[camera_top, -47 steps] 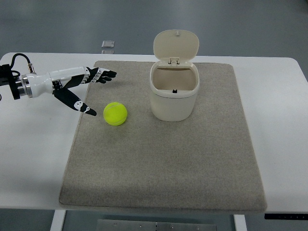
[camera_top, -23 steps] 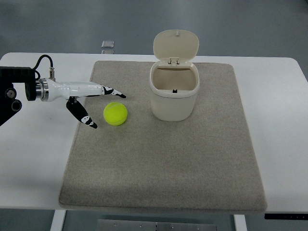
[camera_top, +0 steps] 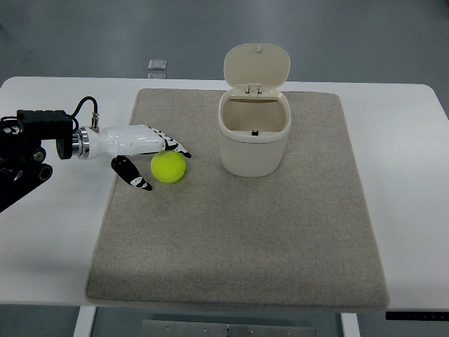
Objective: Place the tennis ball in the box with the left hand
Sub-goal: 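Lower the open left hand around the yellow tennis ball and close fingers, then lift the ball with the left hand and carry it over the cream bin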
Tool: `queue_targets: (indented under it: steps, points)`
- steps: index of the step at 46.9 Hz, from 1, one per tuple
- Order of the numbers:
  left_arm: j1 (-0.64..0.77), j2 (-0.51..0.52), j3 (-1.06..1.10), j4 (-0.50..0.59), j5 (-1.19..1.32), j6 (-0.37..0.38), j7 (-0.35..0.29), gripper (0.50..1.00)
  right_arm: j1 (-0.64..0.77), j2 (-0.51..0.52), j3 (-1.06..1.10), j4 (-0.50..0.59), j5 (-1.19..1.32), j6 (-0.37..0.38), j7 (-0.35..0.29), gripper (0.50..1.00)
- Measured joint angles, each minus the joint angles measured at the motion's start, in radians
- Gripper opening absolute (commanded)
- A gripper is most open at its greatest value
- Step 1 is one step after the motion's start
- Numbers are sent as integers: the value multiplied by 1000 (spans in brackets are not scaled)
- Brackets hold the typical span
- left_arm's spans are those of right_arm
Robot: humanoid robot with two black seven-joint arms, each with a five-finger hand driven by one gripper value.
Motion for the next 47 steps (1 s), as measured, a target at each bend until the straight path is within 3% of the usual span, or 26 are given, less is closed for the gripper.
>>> queue_targets:
  steps: [7,21,30,36,47]
  points:
    - [-8,-2,0,-5,15,6,0,500,0,0,0,0,0,0,0,913]
    - [-19,21,-18,-60,42,15,-3,500,0,0,0,0,0,0,0,913]
    - [-31,99,-49,-177,18,104,-3,500,0,0,0,0,0,0,0,913]
    - [-90,121,-50,-218,17,160,-3,500,0,0,0,0,0,0,0,913]
    - [-235,99,-34,-227,27,162,-3,500,0,0,0,0,0,0,0,913]
